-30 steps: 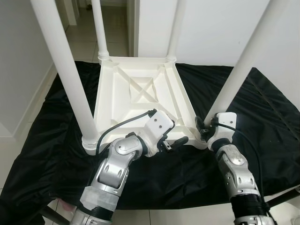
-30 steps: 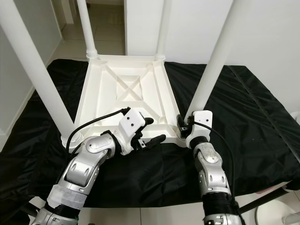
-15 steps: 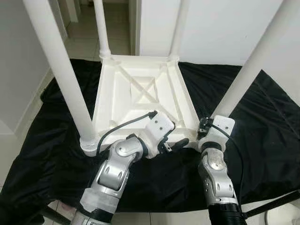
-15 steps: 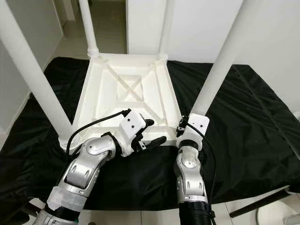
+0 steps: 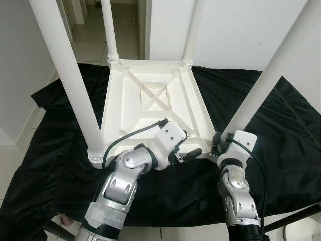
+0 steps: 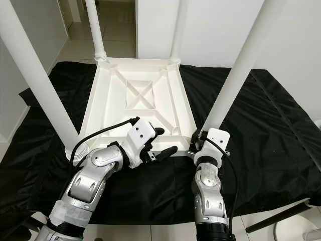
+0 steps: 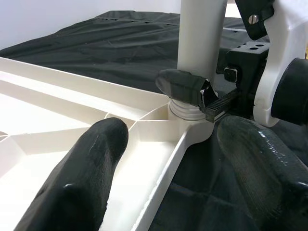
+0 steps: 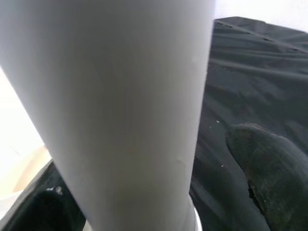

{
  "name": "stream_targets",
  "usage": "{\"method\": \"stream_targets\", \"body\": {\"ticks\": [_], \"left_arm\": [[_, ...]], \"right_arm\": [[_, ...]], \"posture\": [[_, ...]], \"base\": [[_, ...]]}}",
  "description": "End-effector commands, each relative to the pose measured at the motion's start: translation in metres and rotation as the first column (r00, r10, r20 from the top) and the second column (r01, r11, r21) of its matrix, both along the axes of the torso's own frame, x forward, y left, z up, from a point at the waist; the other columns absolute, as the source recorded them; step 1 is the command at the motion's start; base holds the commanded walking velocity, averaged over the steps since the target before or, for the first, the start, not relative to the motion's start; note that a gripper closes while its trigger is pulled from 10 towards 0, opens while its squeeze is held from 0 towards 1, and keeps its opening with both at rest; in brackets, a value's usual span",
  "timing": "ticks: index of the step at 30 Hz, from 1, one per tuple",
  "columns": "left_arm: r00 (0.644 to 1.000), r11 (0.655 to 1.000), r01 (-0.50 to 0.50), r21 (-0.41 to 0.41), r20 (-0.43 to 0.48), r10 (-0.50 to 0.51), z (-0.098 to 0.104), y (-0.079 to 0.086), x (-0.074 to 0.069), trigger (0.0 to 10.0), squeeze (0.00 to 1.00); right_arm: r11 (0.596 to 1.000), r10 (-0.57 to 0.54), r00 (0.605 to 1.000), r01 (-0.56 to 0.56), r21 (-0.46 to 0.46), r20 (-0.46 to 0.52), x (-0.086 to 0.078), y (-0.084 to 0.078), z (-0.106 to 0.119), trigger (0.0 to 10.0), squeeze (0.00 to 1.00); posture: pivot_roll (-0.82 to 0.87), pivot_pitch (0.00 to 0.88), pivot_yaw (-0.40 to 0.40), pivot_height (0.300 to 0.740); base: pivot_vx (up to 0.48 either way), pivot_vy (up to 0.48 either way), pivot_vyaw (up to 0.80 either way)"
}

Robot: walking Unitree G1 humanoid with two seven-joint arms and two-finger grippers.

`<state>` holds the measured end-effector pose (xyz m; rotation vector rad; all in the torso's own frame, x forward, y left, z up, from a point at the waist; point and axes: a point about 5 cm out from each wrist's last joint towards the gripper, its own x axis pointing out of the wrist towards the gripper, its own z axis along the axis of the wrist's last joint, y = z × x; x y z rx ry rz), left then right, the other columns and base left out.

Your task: Building children table

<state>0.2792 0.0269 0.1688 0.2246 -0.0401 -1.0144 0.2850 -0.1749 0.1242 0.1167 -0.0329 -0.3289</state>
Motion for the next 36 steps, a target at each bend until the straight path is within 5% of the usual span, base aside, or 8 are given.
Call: {"method": "stream_targets", "body": {"ticks": [1, 2, 5, 22, 28, 31, 32, 36], "left_arm": [[0.993, 0.993, -0.115, -0.008, 0.026, 0.115, 0.000, 0.003, 0.002, 10.0, 0.00], [0.993, 0.994, -0.114, -0.007, 0.025, 0.114, 0.000, 0.002, 0.002, 10.0, 0.00], [0.993, 0.994, -0.112, -0.007, 0.026, 0.113, 0.000, 0.002, 0.003, 10.0, 0.00], [0.993, 0.994, -0.110, -0.002, 0.031, 0.110, 0.001, 0.003, 0.005, 10.0, 0.00], [0.994, 0.995, -0.101, 0.009, 0.046, 0.100, 0.002, 0.001, 0.005, 10.0, 0.00], [0.994, 0.995, -0.100, 0.009, 0.047, 0.099, 0.002, 0.001, 0.006, 10.0, 0.00], [0.994, 0.995, -0.096, 0.009, 0.050, 0.096, 0.003, 0.001, 0.006, 10.0, 0.00], [0.994, 0.995, -0.095, 0.009, 0.052, 0.094, 0.004, 0.000, 0.007, 10.0, 0.00]], "right_arm": [[1.000, 0.004, 1.000, -0.004, 0.024, -0.005, -0.001, -0.004, 0.000, 10.0, 1.00], [0.997, 0.063, 0.998, -0.063, 0.037, 0.009, -0.002, -0.005, 0.001, 10.0, 0.00], [0.978, 0.205, 0.978, -0.206, 0.024, 0.031, -0.003, -0.004, 0.003, 10.0, 0.00], [0.870, 0.488, 0.873, -0.484, -0.099, 0.017, 0.001, -0.023, 0.004, 10.0, 0.00], [0.776, 0.617, 0.787, -0.612, -0.154, -0.018, 0.008, -0.023, 0.003, 10.0, 0.00], [0.762, 0.633, 0.774, -0.627, -0.162, -0.019, 0.010, -0.022, 0.003, 10.0, 0.00], [0.723, 0.671, 0.740, -0.666, -0.186, -0.041, 0.016, -0.021, 0.004, 10.0, 0.00], [0.694, 0.693, 0.717, -0.690, -0.205, -0.068, 0.020, -0.020, 0.004, 10.0, 0.00]], "posture": [[-0.03, 0.000, -0.053, 0.740], [-0.04, 0.000, -0.052, 0.740], [-0.04, 0.000, -0.052, 0.740], [-0.04, 0.000, -0.041, 0.740], [-0.04, 0.000, -0.031, 0.740], [-0.04, 0.000, -0.030, 0.740], [-0.04, 0.000, -0.027, 0.740], [-0.03, 0.000, -0.026, 0.740]], "base": [[0.000, 0.000, 0.00], [0.000, 0.000, 0.00], [0.000, 0.000, 0.00], [0.000, 0.000, 0.00], [0.000, 0.000, 0.00], [0.000, 0.000, 0.00], [0.000, 0.000, 0.00], [0.000, 0.000, 0.00]]}}
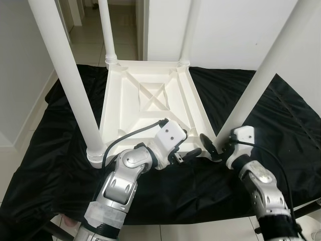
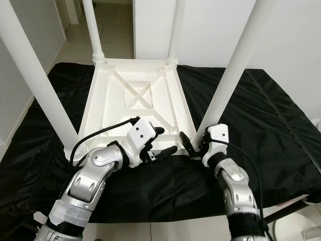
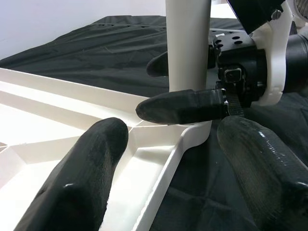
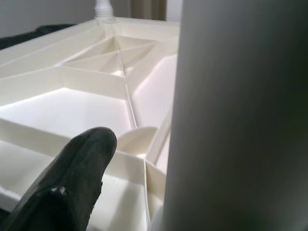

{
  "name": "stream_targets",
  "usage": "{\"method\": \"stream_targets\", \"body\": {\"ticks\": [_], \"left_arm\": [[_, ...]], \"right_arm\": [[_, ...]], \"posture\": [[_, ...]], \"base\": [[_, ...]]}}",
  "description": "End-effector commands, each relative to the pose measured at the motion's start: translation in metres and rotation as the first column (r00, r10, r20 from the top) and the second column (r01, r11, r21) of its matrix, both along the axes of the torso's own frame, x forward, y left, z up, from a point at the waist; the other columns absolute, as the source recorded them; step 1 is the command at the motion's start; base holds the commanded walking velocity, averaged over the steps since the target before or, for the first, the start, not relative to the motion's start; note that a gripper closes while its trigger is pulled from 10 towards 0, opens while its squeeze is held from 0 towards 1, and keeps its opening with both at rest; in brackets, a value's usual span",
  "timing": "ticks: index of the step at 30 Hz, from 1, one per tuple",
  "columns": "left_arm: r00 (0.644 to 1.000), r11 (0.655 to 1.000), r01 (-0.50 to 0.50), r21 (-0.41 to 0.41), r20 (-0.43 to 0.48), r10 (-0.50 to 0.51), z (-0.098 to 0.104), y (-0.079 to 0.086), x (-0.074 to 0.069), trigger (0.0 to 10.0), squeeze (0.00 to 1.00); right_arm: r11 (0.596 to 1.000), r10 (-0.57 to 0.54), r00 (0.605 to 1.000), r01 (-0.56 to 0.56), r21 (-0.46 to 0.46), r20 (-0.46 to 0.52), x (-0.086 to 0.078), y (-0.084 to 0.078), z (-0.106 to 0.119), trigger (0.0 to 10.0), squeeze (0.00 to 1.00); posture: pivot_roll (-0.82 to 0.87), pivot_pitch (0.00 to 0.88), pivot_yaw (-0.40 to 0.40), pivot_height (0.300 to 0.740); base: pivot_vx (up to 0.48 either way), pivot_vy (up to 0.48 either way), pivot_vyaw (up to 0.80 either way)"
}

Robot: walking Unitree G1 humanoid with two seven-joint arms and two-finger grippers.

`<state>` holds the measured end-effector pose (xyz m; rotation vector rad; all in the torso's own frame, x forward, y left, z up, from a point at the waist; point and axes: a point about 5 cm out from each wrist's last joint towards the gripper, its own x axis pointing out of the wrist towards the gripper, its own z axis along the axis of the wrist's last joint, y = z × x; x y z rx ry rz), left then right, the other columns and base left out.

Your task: Building children table

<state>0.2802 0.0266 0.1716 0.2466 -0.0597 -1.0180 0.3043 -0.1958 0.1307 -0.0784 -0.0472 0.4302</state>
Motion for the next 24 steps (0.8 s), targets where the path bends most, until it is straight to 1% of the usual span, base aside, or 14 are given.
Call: {"method": "stream_targets", "body": {"ticks": [1, 4, 5, 6, 7, 10, 16, 18, 19, 20, 21, 22, 24], "left_arm": [[0.995, 0.995, -0.100, -0.002, 0.027, 0.100, 0.001, 0.000, 0.006, 10.0, 0.00], [0.995, 0.995, -0.098, 0.001, 0.028, 0.098, 0.001, 0.000, 0.006, 10.0, 0.00], [0.995, 0.995, -0.096, 0.015, 0.031, 0.095, -0.001, 0.000, 0.005, 10.0, 0.00], [0.995, 0.995, -0.096, 0.015, 0.031, 0.095, -0.001, 0.000, 0.005, 10.0, 0.00], [0.995, 0.995, -0.089, 0.053, 0.041, 0.087, -0.005, 0.000, 0.004, 10.0, 0.00], [0.996, 0.995, -0.082, 0.063, 0.041, 0.079, -0.008, -0.002, 0.003, 10.0, 0.00], [0.996, 0.995, -0.080, 0.064, 0.037, 0.078, -0.009, -0.004, 0.002, 10.0, 0.00], [0.996, 0.995, -0.080, 0.065, 0.035, 0.078, -0.010, -0.004, 0.002, 10.0, 0.00], [0.996, 0.995, -0.080, 0.066, 0.033, 0.078, -0.011, -0.005, 0.002, 10.0, 0.00], [0.996, 0.995, -0.081, 0.066, 0.032, 0.079, -0.011, -0.005, 0.002, 10.0, 0.00], [0.996, 0.995, -0.082, 0.065, 0.031, 0.080, -0.011, -0.005, 0.002, 10.0, 0.00], [0.996, 0.994, -0.082, 0.066, 0.030, 0.080, -0.011, -0.006, 0.002, 10.0, 0.00], [0.996, 0.994, -0.083, 0.067, 0.030, 0.081, -0.012, -0.006, 0.003, 10.0, 0.00]], "right_arm": [[0.999, 0.027, 1.000, -0.027, -0.031, -0.009, 0.002, 0.000, -0.002, 10.0, 0.00], [0.996, 0.063, 0.998, -0.064, -0.064, -0.021, 0.005, -0.003, -0.002, 10.0, 0.00], [0.992, 0.089, 0.996, -0.091, -0.083, -0.033, 0.007, -0.004, -0.003, 3.0, 0.00], [0.992, 0.089, 0.996, -0.091, -0.083, -0.033, 0.007, -0.004, -0.003, 3.0, 0.00], [0.986, 0.124, 0.991, -0.130, -0.105, -0.055, 0.008, -0.005, -0.006, 0.0, 0.00], [0.982, 0.151, 0.986, -0.158, -0.106, -0.075, 0.008, -0.003, -0.009, 0.0, 0.00], [0.979, 0.165, 0.983, -0.173, -0.108, -0.082, 0.008, 0.000, -0.012, 0.0, 0.00], [0.979, 0.169, 0.982, -0.177, -0.099, -0.084, 0.009, 0.000, -0.013, 0.0, 0.00], [0.983, 0.163, 0.983, -0.169, -0.075, -0.084, 0.009, 0.001, -0.014, 0.0, 0.00], [0.985, 0.158, 0.984, -0.164, -0.058, -0.084, 0.009, 0.002, -0.014, 2.1, 0.00], [0.988, 0.144, 0.986, -0.148, -0.038, -0.083, 0.009, 0.002, -0.014, 7.7, 0.00], [0.992, 0.127, 0.988, -0.128, -0.005, -0.082, 0.010, 0.002, -0.012, 10.0, 0.00], [0.995, 0.096, 0.992, -0.094, 0.029, -0.082, 0.011, 0.001, -0.011, 10.0, 0.00]], "posture": [[-0.03, 0.000, -0.026, 0.740], [-0.03, 0.000, -0.027, 0.740], [-0.03, 0.000, -0.027, 0.740], [-0.03, 0.000, -0.027, 0.740], [-0.03, 0.000, -0.029, 0.740], [-0.02, 0.000, -0.030, 0.740], [-0.02, 0.000, -0.033, 0.740], [-0.02, 0.000, -0.033, 0.740], [-0.02, 0.000, -0.035, 0.740], [-0.02, 0.000, -0.035, 0.740], [-0.02, 0.000, -0.036, 0.740], [-0.02, 0.000, -0.036, 0.740], [-0.03, 0.000, -0.033, 0.740]], "base": [[0.000, 0.000, 0.00], [0.000, 0.000, 0.00], [0.000, 0.000, 0.00], [0.000, 0.000, 0.00], [0.000, 0.000, 0.00], [0.000, 0.000, 0.00], [0.000, 0.000, 0.00], [0.000, 0.000, 0.00], [0.000, 0.000, 0.00], [0.000, 0.000, 0.00], [0.000, 0.000, 0.00], [0.000, 0.000, 0.00], [0.000, 0.000, 0.00]]}}
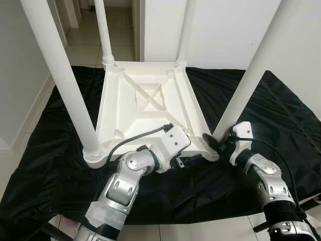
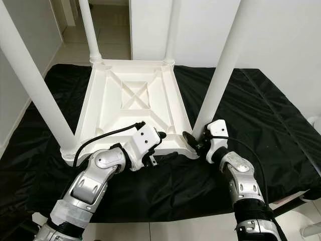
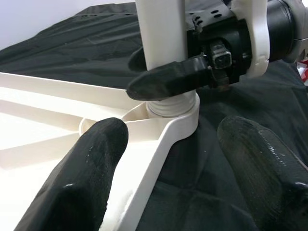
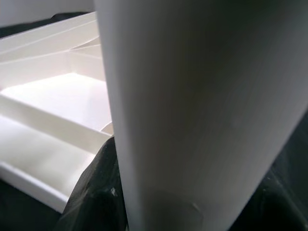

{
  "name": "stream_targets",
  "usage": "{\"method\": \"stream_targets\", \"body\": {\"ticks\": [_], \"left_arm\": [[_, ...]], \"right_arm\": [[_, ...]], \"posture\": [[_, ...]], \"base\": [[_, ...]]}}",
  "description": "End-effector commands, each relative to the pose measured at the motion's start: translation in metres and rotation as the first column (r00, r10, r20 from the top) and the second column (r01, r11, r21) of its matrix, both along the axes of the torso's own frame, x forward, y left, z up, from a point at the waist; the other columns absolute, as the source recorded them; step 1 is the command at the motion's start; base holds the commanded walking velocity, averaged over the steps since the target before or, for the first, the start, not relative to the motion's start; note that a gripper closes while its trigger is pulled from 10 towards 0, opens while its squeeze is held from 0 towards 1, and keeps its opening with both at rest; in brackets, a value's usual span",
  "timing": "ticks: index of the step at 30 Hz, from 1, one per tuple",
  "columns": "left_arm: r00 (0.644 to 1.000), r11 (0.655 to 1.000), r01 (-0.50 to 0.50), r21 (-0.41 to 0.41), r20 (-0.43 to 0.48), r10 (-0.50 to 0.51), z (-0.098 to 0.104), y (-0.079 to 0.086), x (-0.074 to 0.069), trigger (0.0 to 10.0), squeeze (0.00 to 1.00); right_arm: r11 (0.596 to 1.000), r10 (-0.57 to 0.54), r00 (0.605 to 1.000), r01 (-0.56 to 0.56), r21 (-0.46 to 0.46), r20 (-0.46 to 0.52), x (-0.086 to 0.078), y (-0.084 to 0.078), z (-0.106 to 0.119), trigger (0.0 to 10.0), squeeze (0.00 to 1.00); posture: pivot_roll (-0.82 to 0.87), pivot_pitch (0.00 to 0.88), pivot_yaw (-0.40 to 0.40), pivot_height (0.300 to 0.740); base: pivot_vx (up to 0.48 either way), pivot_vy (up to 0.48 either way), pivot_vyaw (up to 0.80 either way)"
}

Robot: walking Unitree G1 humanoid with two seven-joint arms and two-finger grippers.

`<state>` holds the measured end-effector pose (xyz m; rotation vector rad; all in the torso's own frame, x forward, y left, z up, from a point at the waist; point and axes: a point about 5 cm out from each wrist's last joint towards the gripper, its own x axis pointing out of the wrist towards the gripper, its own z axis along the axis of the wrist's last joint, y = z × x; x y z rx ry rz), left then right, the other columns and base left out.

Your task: Building children table

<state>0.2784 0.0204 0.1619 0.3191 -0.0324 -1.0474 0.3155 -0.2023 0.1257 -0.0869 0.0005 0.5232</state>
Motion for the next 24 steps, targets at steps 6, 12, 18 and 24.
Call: {"method": "stream_targets", "body": {"ticks": [6, 12, 18, 24], "left_arm": [[0.994, 0.994, -0.105, -0.008, 0.023, 0.106, -0.002, 0.000, 0.004, 10.0, 0.00], [0.994, 0.995, -0.104, -0.010, 0.020, 0.104, -0.002, -0.001, 0.006, 10.0, 0.00], [0.994, 0.994, -0.106, -0.012, 0.022, 0.106, -0.001, 0.000, 0.007, 10.0, 0.00], [0.995, 0.995, -0.102, -0.012, 0.021, 0.103, -0.001, 0.000, 0.007, 10.0, 0.00]], "right_arm": [[0.994, -0.088, 0.996, 0.089, 0.056, -0.029, 0.000, 0.009, -0.005, 10.0, 0.00], [0.951, -0.298, 0.954, 0.301, 0.075, -0.040, -0.001, 0.014, -0.002, 10.0, 0.00], [0.875, -0.460, 0.884, 0.468, 0.127, -0.089, -0.008, 0.027, -0.003, 10.0, 0.00], [0.807, -0.568, 0.818, 0.576, 0.132, -0.097, -0.012, 0.040, -0.004, 10.0, 0.00]], "posture": [[-0.03, 0.000, -0.028, 0.740], [-0.05, 0.009, -0.020, 0.740], [-0.05, 0.011, -0.014, 0.740], [-0.05, 0.012, -0.009, 0.740]], "base": [[0.000, 0.000, 0.00], [0.000, 0.000, 0.00], [0.000, 0.000, 0.00], [0.000, 0.000, 0.00]]}}
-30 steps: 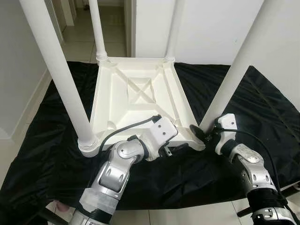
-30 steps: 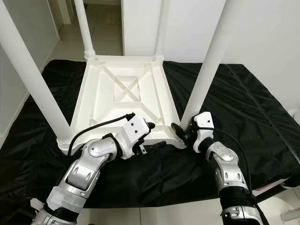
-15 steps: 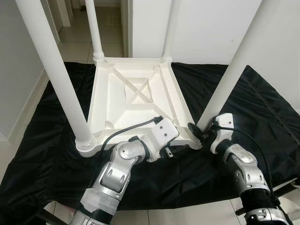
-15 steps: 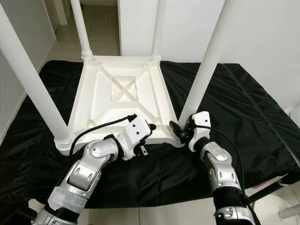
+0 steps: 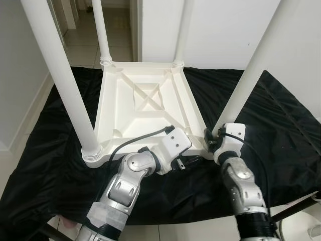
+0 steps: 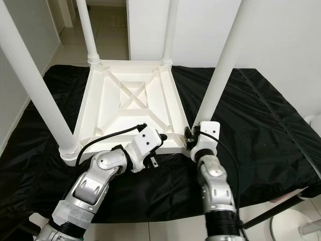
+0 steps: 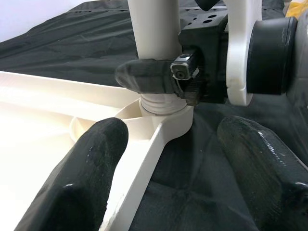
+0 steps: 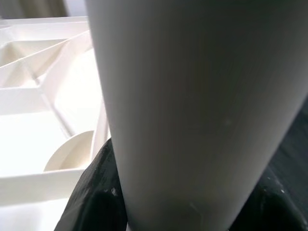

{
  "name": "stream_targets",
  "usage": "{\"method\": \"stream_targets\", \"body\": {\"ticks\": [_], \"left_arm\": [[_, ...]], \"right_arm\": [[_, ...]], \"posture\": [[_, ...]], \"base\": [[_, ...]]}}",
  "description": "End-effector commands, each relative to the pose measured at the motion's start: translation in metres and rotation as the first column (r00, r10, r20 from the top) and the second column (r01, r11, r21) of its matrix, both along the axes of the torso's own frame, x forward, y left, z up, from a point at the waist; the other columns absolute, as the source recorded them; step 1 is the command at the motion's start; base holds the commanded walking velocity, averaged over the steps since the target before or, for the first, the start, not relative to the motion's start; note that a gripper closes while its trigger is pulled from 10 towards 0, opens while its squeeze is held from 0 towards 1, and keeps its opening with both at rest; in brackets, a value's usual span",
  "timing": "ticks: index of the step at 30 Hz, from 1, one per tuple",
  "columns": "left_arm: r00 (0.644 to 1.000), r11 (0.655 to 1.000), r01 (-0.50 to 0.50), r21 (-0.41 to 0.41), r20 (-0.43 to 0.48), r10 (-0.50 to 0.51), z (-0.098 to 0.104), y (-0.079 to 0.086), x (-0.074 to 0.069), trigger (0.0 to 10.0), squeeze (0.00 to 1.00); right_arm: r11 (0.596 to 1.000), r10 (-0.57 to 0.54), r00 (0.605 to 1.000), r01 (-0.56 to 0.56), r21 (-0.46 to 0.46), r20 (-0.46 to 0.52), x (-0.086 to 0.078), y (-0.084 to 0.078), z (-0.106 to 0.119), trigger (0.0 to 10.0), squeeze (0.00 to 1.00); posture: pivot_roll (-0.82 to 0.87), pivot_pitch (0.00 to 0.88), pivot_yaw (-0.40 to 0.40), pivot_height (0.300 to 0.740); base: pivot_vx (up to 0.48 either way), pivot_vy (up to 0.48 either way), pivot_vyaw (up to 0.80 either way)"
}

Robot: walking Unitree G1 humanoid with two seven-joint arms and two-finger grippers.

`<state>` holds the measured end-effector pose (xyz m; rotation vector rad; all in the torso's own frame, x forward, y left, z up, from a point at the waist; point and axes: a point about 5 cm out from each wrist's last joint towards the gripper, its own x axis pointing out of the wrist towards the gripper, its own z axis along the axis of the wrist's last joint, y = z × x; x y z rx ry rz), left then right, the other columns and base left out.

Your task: Building children table

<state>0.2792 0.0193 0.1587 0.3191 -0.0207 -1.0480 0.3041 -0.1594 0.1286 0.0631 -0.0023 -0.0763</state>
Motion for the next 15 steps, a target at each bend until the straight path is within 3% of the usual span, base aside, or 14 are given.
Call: {"method": "stream_targets", "body": {"ticks": [1, 3, 5, 15], "left_arm": [[0.995, 0.995, -0.100, -0.018, 0.029, 0.100, 0.002, 0.001, 0.005, 10.0, 0.00], [0.995, 0.995, -0.100, -0.019, 0.029, 0.100, 0.002, 0.000, 0.005, 10.0, 0.00], [0.994, 0.995, -0.102, -0.020, 0.029, 0.102, 0.002, 0.000, 0.006, 10.0, 0.00], [0.992, 0.992, -0.118, -0.030, 0.030, 0.119, 0.004, 0.001, 0.007, 10.0, 0.00]], "right_arm": [[0.984, -0.169, 0.985, 0.171, 0.051, -0.032, -0.003, 0.002, -0.005, 10.0, 0.00], [0.958, -0.274, 0.961, 0.276, 0.076, -0.037, -0.005, 0.006, -0.005, 10.0, 0.00], [0.955, -0.283, 0.958, 0.285, 0.086, -0.036, -0.005, 0.009, -0.004, 10.0, 0.00], [0.977, -0.195, 0.981, 0.195, 0.086, -0.009, -0.004, 0.019, 0.005, 10.0, 0.00]], "posture": [[-0.05, 0.012, -0.009, 0.740], [-0.05, 0.012, -0.009, 0.740], [-0.05, 0.012, -0.009, 0.740], [-0.05, 0.014, -0.021, 0.740]], "base": [[0.000, 0.000, 0.00], [0.000, 0.000, 0.00], [0.000, 0.000, 0.00], [0.000, 0.000, 0.00]]}}
